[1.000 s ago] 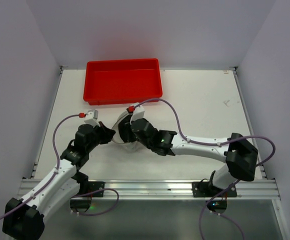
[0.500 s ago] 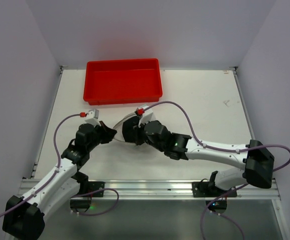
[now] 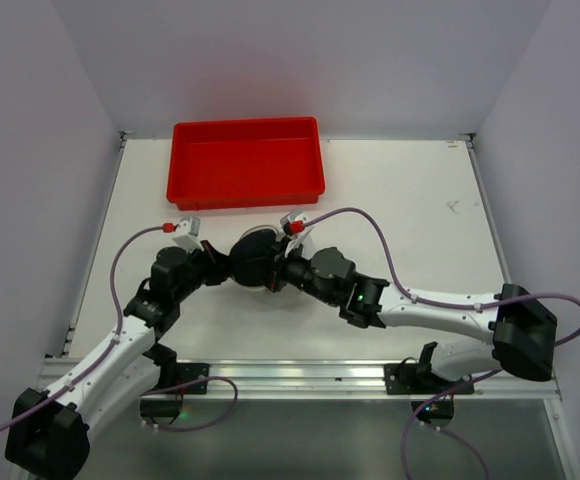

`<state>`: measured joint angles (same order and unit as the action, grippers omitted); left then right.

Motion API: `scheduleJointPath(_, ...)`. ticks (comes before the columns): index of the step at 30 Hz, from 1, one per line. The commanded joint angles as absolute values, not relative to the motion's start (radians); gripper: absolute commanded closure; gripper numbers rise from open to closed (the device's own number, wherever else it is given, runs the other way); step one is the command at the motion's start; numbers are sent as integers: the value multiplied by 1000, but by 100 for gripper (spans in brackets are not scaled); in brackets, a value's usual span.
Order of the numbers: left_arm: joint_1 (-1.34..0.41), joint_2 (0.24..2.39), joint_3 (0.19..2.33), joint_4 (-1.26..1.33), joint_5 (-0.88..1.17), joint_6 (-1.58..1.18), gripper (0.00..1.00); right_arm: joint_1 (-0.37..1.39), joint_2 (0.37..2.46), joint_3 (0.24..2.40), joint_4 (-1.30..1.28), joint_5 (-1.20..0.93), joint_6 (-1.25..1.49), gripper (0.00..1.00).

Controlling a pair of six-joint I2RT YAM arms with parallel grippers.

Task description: Unzip the laundry bag and remove the bra

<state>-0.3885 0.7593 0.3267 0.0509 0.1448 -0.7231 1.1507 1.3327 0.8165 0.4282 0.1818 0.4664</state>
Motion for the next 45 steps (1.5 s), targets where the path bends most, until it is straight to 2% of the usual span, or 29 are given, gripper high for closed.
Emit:
scheduleJointPath(1,-388,772,333,86,184,-729,100,1147,1301,787,698,114,436,100)
scheduleJointPath(10,-388,773,308,80,175,-730,100,1138,1276,697,890,152,440,100)
scheduleJointPath(20,-388,764,328,3,48,-719,100,1129,1230,644,1054,138,425,100)
scheduleJointPath(29,-388,770,339,2,29,-730,100,1127,1193,661,1045,149,387,100)
scheduleJointPath(33,-388,769,348,5,17,-729,100,1118,1183,716,956,257,307,100)
scheduleJointPath(36,-388,770,354,3,18,-730,87,1101,1189,779,907,310,246,100)
scheduleJointPath(38,-387,770,354,2,20,-730,70,1091,1204,828,884,371,200,100)
scheduleJointPath(39,-388,767,359,3,17,-738,56,1086,1212,845,879,391,186,100)
scheduleJointPath(42,-388,756,360,-37,8,-750,38,1045,1258,903,879,437,170,100)
scheduleJointPath(43,-388,753,362,-37,8,-758,26,1017,1273,934,879,433,179,100)
scheduleJointPath(45,-388,746,373,-47,8,-764,11,991,1327,965,879,420,192,100)
